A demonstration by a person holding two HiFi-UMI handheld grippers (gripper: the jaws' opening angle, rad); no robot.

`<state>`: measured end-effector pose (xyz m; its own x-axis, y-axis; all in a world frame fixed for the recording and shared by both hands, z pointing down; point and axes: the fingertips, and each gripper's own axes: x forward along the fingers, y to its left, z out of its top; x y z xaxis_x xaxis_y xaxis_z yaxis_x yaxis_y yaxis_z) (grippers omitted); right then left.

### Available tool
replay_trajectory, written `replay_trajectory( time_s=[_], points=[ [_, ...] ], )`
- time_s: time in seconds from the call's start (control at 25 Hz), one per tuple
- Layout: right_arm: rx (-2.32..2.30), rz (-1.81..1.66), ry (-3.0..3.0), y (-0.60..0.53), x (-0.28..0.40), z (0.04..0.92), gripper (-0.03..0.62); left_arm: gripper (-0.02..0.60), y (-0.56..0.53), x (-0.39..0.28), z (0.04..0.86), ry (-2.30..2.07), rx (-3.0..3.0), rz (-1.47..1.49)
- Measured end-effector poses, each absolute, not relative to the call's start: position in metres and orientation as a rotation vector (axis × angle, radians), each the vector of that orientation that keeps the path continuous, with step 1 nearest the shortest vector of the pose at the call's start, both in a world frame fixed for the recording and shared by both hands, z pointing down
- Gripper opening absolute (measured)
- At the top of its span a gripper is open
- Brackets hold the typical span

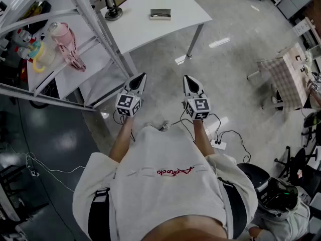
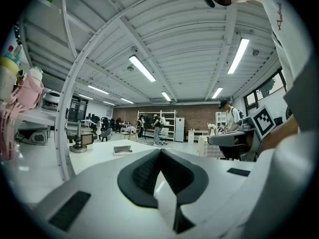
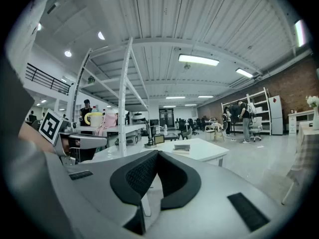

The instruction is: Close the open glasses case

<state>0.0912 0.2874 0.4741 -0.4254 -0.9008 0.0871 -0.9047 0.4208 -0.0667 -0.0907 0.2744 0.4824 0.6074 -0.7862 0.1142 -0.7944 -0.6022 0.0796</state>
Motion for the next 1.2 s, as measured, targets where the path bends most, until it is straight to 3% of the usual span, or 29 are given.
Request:
replay_trajectory(
  time_s=[1.2],
  points=[
    [1.54,0.189,-2.712,0.265,0.115,0.484,-0.003,0.026,0.264,-0.05,0.496,-1.427,2.65,0.095]
  ],
)
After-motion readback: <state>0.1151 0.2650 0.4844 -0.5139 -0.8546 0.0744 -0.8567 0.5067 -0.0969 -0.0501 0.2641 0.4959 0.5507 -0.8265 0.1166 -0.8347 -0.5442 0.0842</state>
